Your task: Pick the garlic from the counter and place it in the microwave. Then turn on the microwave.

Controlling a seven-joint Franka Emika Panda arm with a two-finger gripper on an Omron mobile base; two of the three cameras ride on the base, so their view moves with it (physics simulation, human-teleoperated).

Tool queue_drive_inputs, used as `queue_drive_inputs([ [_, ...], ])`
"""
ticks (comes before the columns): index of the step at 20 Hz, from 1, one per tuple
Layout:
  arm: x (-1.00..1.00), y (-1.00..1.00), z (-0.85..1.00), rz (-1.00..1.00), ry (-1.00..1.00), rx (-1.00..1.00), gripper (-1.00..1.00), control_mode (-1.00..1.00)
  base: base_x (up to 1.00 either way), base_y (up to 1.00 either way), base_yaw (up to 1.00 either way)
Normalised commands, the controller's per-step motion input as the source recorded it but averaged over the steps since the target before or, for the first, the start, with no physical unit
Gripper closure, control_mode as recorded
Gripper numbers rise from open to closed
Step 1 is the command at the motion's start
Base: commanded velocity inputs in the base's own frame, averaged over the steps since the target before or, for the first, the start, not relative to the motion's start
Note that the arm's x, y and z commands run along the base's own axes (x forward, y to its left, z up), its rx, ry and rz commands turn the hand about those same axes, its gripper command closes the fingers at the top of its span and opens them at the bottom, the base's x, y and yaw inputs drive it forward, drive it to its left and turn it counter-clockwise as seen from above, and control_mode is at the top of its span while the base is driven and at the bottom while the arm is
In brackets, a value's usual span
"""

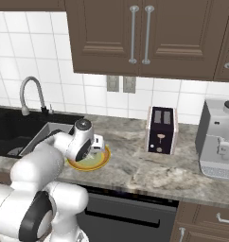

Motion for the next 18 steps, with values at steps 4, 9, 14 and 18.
queue_drive_inputs([
  [4,0.00,0.11,-0.76,0.00,-0.01,-0.02,-1.00,-1.00,0.00,0.00,0.00],
  [9,0.00,0.02,-0.74,0.00,0.00,-0.01,-1.00,-1.00,0.00,0.00,0.00],
  [14,0.00,0.02,-0.68,0.00,0.00,0.00,-1.00,-1.00,0.00,0.00,0.00],
  [18,0.00,0.16,-0.63,0.00,0.00,0.00,1.00,-1.00,0.00,0.00,0.00],
])
